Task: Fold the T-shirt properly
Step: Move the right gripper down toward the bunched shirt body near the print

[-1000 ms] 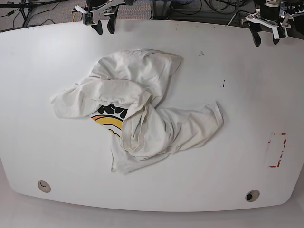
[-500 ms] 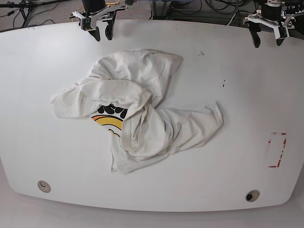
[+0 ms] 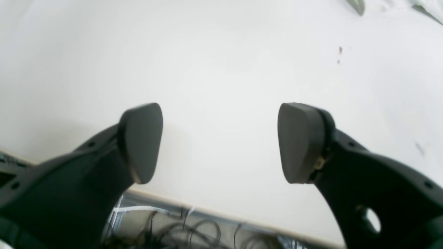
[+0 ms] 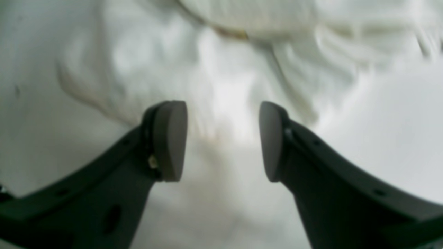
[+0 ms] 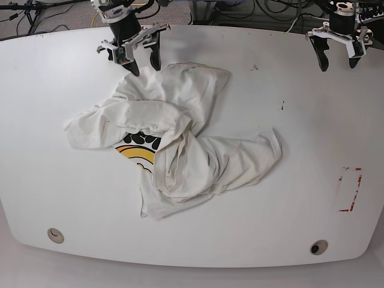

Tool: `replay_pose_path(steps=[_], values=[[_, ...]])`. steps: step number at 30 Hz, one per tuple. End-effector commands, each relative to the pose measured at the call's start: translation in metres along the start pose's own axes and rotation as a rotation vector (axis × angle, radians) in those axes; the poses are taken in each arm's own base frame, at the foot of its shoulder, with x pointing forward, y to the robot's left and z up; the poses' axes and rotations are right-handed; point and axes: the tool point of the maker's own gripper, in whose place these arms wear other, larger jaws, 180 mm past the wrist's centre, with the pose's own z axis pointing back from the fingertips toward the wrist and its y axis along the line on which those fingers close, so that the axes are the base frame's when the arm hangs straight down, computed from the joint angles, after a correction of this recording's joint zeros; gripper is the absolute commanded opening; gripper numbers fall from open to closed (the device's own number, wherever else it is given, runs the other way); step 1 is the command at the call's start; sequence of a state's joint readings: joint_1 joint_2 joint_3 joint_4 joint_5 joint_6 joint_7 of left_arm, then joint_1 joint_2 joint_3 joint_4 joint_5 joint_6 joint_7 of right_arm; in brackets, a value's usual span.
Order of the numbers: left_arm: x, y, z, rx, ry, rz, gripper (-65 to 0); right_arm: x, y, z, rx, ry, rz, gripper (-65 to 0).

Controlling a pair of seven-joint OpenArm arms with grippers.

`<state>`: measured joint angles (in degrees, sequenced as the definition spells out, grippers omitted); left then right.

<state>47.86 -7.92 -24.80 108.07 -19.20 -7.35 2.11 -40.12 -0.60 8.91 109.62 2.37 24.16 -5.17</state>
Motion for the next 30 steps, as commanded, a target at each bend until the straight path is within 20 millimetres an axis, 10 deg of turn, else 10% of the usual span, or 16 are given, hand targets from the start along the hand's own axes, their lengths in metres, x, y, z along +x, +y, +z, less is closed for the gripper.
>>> replay_pose_path(steps=[1, 17, 30], values=[[0.012, 0.000, 0.001, -0.006, -0.040, -0.011, -18.0, 0.019, 0.000, -0.002, 0.019, -0.057, 0.016, -28.9], [0.038, -0.005, -0.023, -0.011, -0.094, -0.010, -23.6, 0.063, -0.030, -0.032, -0.060, -0.134, 0.057, -34.7], [0.047, -0.006, -0.028, -0.013, -0.115, -0.004, -17.6, 0.047, -0.033, -0.052, -0.095, 0.026, 0.107, -36.1]])
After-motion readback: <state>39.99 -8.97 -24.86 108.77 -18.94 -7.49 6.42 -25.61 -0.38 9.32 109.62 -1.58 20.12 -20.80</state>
